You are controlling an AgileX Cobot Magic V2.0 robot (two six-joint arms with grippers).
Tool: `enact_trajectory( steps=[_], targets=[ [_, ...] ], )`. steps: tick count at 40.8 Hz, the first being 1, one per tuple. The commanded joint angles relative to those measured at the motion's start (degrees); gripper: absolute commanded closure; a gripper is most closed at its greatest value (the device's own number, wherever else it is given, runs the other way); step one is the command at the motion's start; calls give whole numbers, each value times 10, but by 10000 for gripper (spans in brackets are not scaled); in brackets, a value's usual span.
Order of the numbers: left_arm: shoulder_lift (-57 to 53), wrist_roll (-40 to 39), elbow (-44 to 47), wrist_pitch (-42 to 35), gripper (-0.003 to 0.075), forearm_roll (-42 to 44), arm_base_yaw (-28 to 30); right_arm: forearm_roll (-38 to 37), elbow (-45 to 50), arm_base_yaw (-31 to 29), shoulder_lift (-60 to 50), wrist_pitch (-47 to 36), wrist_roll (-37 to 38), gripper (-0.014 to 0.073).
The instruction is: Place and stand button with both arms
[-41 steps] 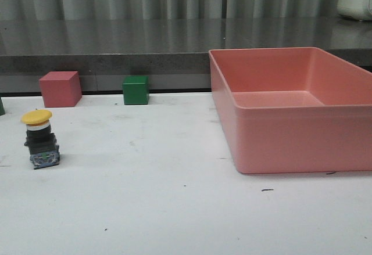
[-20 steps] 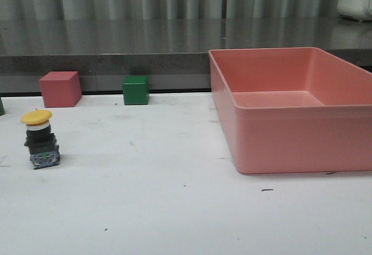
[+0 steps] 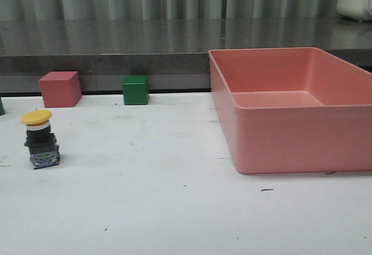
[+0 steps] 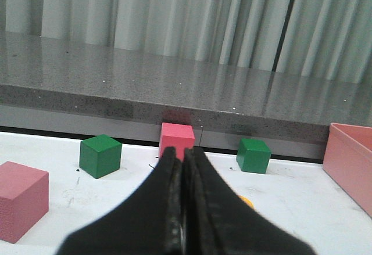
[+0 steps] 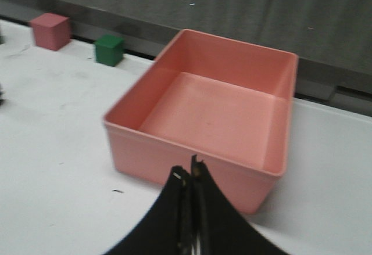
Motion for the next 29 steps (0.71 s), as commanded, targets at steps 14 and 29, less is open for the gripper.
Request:
enact_trajectory(
  steps=[14,29],
  targets=[
    [-13,-1,9,-49,740,-4,1,-1,225,-73,-105,-312,-3,661],
    [-13,-1,9,-49,740,-4,1,-1,260,-73,-108,-355,-3,661]
  ],
)
